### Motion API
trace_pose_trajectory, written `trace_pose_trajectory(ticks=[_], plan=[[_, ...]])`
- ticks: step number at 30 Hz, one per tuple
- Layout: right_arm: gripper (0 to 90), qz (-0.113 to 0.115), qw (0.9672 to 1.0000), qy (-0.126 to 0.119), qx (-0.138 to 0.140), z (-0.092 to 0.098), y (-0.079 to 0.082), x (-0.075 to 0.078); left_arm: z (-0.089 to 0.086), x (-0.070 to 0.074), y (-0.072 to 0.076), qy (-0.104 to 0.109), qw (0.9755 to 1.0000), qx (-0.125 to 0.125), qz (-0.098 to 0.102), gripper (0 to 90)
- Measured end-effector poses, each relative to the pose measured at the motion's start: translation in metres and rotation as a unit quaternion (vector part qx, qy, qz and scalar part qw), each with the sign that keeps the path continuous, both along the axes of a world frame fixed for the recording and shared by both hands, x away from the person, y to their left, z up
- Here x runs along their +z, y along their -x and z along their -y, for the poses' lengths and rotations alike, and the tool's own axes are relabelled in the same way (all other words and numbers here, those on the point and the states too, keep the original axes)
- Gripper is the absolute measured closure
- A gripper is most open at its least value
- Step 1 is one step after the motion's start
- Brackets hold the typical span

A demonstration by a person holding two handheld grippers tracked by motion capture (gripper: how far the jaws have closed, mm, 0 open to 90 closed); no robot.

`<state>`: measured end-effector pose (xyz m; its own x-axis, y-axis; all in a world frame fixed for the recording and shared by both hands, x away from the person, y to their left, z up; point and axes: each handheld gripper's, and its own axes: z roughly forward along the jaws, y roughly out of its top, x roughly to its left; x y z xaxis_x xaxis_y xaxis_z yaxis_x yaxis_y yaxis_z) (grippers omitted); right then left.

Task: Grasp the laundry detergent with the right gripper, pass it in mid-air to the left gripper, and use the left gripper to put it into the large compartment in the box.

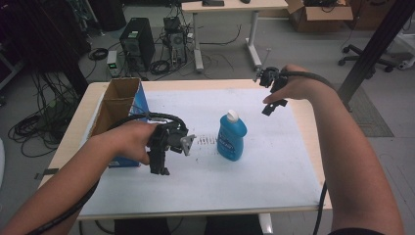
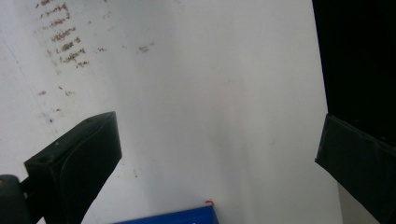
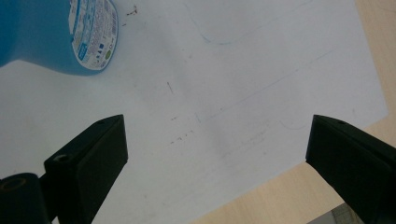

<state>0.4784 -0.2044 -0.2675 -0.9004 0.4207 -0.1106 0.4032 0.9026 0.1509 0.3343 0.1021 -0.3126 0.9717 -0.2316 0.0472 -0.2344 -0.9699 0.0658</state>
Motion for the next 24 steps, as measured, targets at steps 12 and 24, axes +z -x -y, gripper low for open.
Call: trace_pose_trajectory(ticks=[12, 24], plan=[[4.9, 0.002, 0.9999, -0.009, 0.013, 0.01, 0.025, -0.006, 0.002, 0.0, 0.001, 0.001, 1.0, -0.004, 0.0, 0.3], [4.5, -0.007, 0.9988, -0.037, 0.032, 0.004, 0.05, -0.013, 0.0, -0.002, 0.002, 0.001, 1.0, -0.003, 0.001, 0.3]])
